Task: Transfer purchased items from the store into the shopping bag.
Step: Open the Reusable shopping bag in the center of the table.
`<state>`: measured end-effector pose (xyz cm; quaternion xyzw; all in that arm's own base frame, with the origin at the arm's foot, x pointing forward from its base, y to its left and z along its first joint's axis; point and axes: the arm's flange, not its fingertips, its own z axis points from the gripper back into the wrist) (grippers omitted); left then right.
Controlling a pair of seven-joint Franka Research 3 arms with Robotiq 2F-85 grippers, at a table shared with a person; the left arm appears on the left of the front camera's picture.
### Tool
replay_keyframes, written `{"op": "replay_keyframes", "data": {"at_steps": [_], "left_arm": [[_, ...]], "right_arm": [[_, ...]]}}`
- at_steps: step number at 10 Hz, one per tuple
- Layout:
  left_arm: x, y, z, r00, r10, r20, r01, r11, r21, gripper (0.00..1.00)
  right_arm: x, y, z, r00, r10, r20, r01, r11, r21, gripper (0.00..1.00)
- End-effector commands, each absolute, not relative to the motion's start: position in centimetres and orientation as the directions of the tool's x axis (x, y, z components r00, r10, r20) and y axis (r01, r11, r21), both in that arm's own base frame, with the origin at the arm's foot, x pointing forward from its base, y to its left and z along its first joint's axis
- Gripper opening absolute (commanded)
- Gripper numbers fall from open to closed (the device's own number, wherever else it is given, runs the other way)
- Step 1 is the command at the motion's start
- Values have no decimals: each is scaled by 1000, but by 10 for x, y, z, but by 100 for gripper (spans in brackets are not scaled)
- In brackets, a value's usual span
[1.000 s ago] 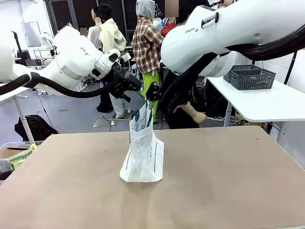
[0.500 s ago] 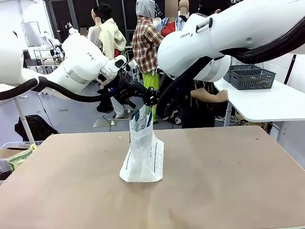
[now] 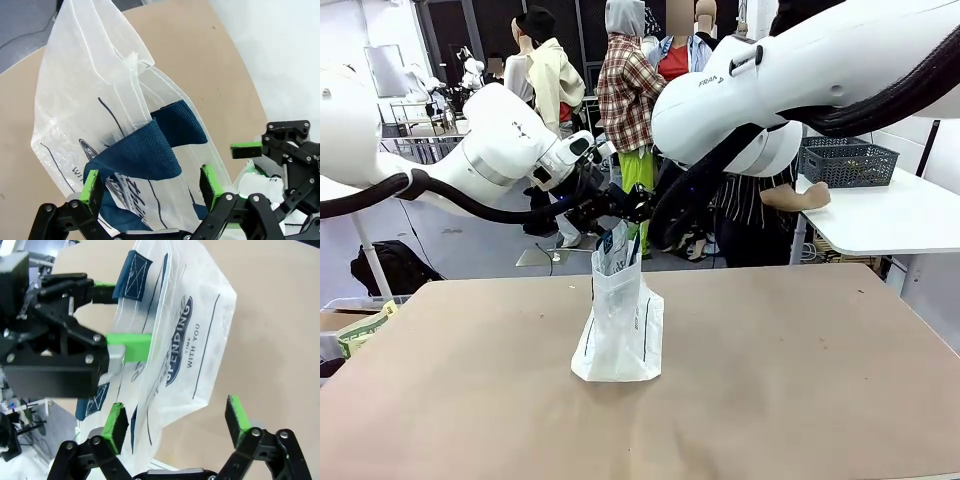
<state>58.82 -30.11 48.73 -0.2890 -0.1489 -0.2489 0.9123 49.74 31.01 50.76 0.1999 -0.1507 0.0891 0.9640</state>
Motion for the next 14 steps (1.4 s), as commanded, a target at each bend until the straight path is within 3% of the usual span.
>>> {"op": "replay_keyframes", "data": {"at_steps": [1, 2, 5, 7, 14], "left_arm": [[588, -298, 493, 839, -374, 394, 530, 724, -442, 100], [587, -298, 493, 840, -373, 395, 529, 725, -440, 95], [587, -297, 493, 846, -365, 389, 518, 736, -435, 35], [586, -296, 492, 848, -360, 389, 513, 743, -430, 0], [569, -247, 511, 864, -325, 384, 461, 816, -348, 0]], "right_arm": [[509, 313, 500, 945, 60, 321, -195, 893, 407, 78], [511, 311, 499, 945, 45, 324, -185, 891, 415, 59], [514, 308, 499, 944, 14, 329, -163, 889, 428, 0], [513, 309, 498, 945, 23, 326, -170, 885, 433, 0], [503, 291, 503, 948, -12, 318, -121, 911, 395, 0]]}}
